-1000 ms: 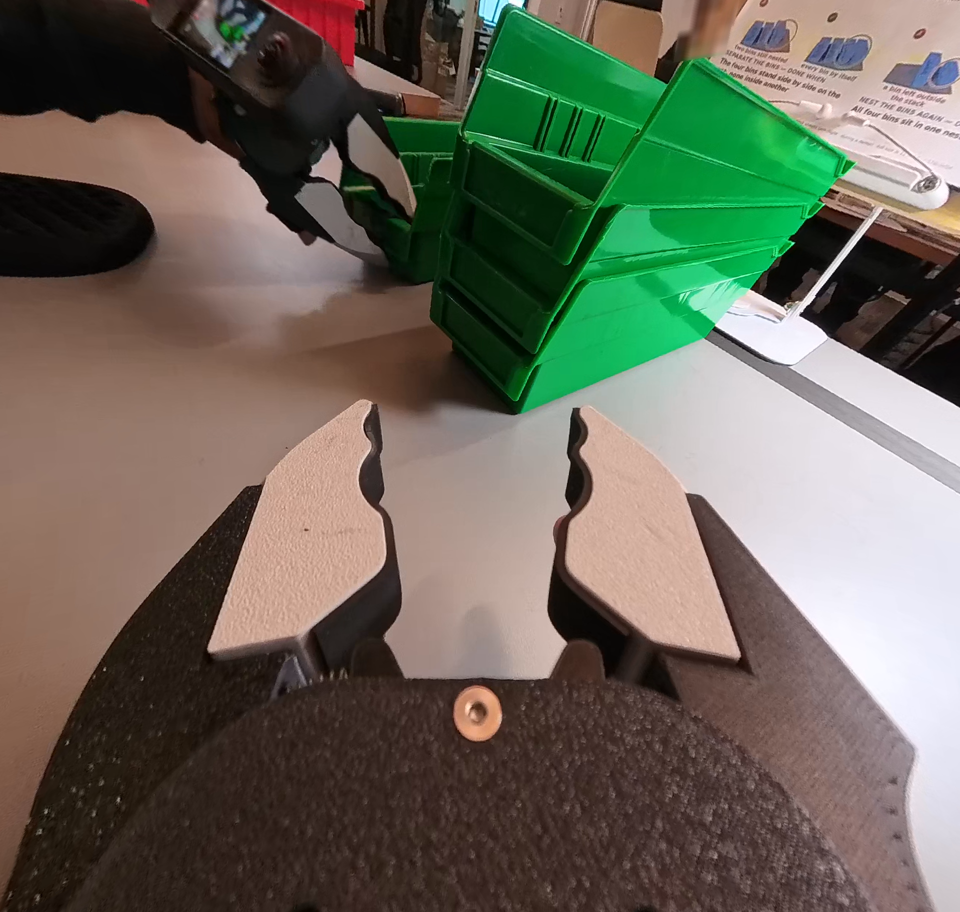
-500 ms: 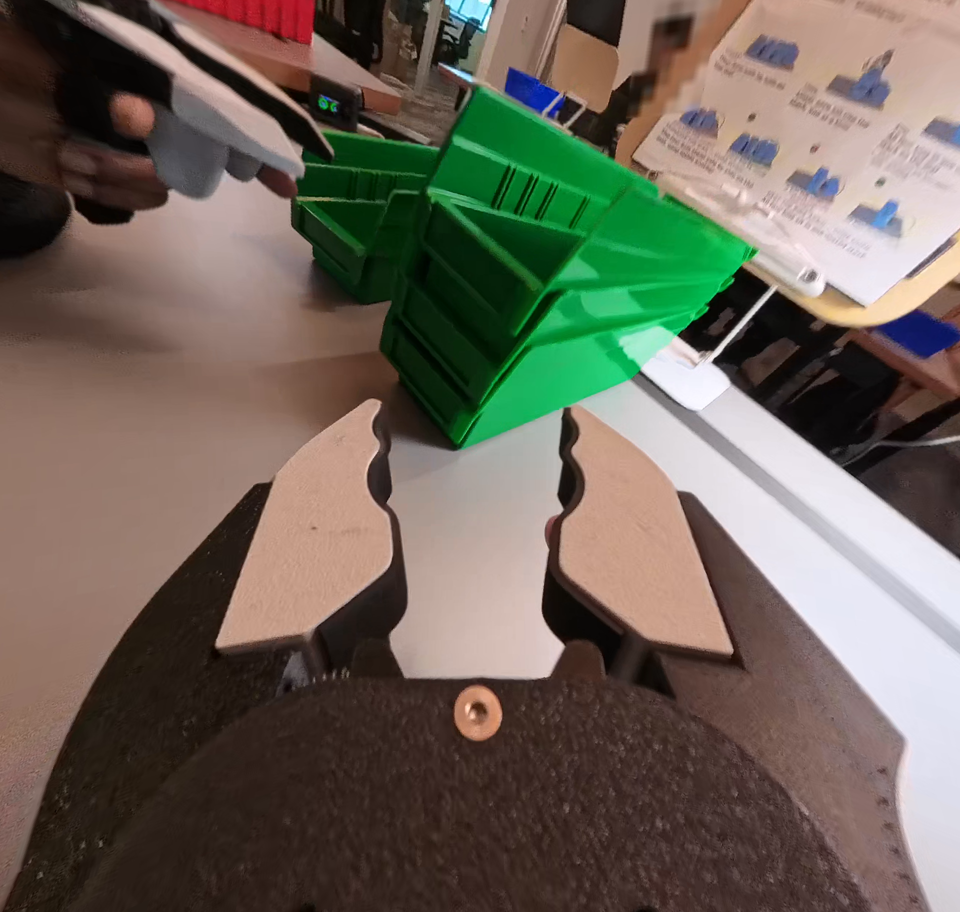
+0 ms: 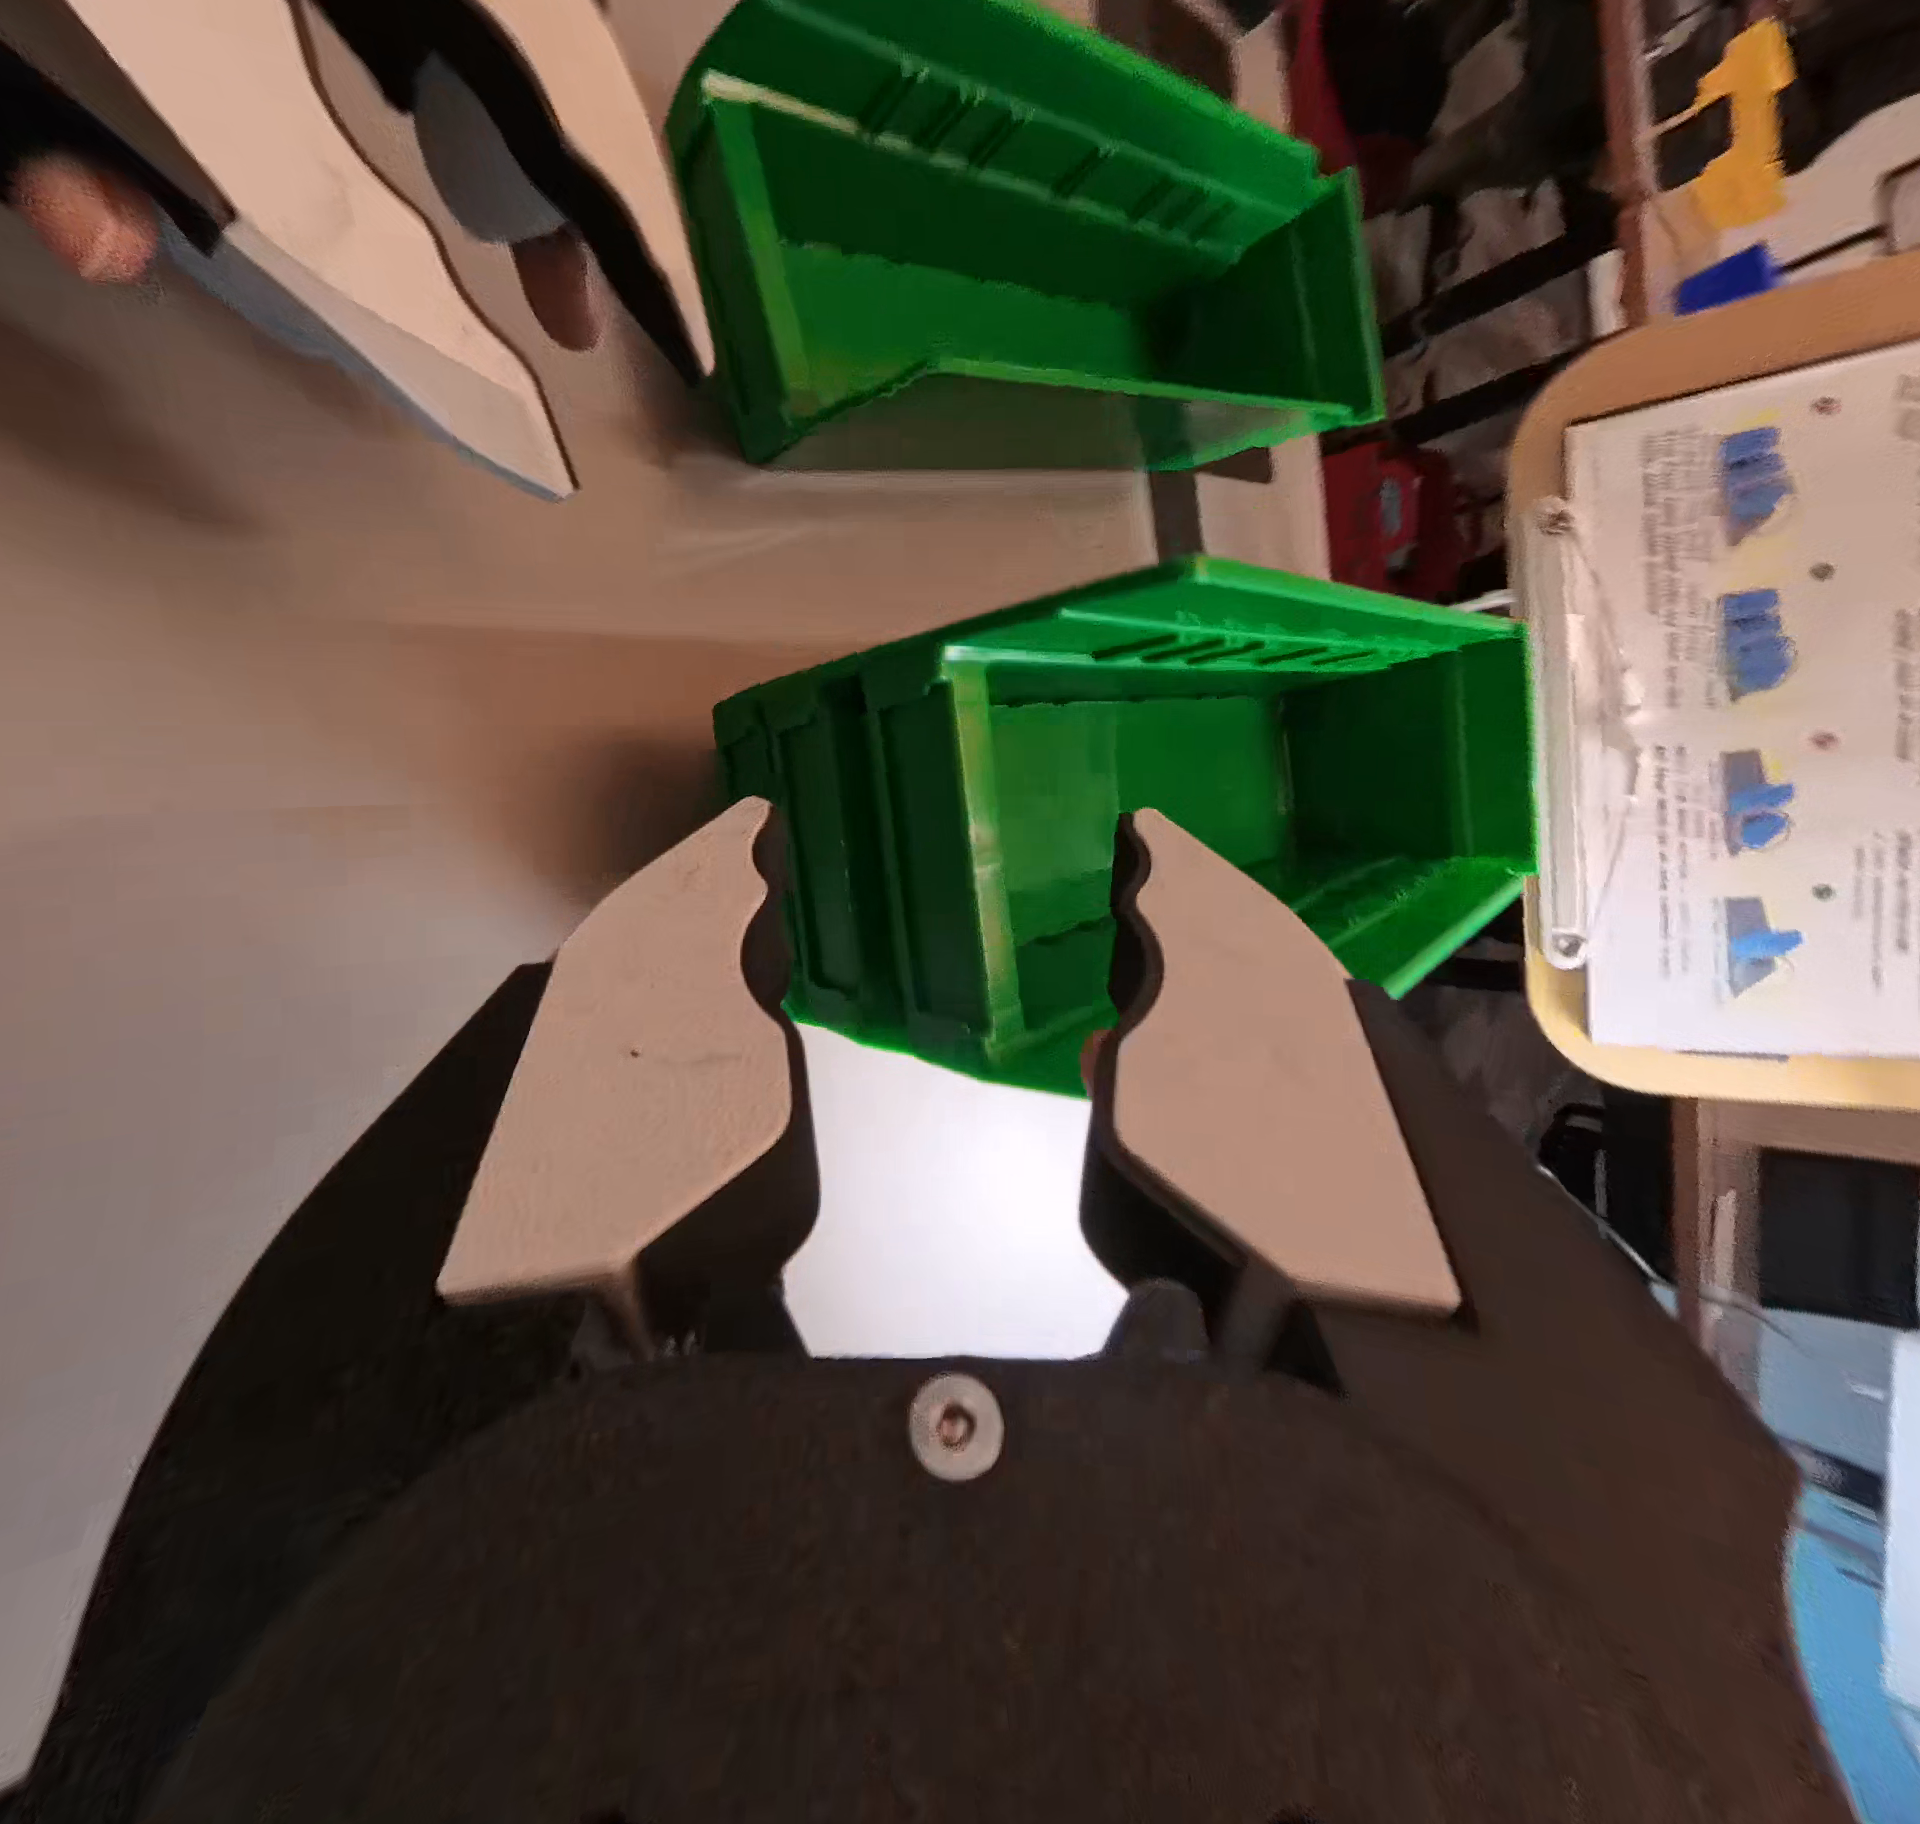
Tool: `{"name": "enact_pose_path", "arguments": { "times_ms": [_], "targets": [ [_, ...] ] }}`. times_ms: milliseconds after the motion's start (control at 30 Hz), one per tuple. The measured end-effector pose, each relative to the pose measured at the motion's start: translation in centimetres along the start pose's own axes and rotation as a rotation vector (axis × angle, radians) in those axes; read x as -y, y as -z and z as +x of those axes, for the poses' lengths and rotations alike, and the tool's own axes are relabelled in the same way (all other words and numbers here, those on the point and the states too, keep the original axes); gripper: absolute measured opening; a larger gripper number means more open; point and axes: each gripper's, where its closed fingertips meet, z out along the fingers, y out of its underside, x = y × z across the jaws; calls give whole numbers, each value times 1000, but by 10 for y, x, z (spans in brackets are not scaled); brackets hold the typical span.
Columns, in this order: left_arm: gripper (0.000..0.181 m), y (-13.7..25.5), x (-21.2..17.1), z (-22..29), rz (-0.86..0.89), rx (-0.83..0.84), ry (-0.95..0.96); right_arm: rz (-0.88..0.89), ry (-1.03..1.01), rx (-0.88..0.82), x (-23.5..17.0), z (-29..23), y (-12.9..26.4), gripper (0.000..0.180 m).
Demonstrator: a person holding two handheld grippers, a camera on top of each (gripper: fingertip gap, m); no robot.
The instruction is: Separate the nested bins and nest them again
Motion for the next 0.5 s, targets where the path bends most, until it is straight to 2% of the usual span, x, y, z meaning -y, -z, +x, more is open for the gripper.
{"name": "enact_pose_path", "arguments": {
  "times_ms": [200, 500],
  "targets": [
    [40, 2, 1, 2, 1, 6, -7, -183, 73, 92, -12, -4, -39, 61],
    [39, 9, 9, 9, 23, 23, -57, -281, 42, 147, -27, -8, -60, 32]
  ]
}}
